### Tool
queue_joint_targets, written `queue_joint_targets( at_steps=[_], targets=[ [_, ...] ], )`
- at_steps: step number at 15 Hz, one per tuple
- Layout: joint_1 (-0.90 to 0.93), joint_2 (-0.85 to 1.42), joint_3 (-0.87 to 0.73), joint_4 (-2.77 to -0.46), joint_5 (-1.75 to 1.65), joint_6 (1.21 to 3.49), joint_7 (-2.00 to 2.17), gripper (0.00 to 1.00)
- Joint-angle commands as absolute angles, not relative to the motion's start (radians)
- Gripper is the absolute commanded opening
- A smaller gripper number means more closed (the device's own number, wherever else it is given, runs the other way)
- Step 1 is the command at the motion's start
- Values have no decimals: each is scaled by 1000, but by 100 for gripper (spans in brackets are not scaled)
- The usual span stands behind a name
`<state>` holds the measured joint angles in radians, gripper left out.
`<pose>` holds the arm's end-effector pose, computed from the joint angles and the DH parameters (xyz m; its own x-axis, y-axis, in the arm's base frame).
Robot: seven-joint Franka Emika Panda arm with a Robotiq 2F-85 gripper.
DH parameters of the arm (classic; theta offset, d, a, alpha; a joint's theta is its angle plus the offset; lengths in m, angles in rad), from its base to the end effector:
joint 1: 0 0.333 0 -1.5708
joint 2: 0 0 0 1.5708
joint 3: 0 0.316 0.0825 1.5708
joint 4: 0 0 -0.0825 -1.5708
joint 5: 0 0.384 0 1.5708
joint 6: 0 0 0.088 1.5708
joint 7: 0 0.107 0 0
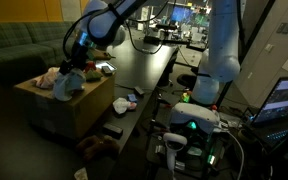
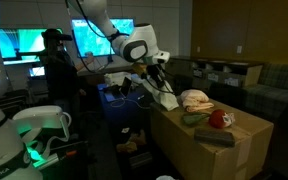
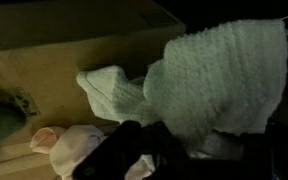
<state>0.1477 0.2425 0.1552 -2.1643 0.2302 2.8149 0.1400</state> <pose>0.5738 0.1650 0.3274 0.9343 -0.0922 0.3442 -0.0075 -0.9708 -0.2399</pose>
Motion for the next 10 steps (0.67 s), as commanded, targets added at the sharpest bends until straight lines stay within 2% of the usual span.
queue_joint_targets(
  at_steps=[1,10],
  targets=[
    [181,313,115,-2123,151,2878,220,5],
    [326,426,-82,-2059,-41,2924,443,5]
  ],
)
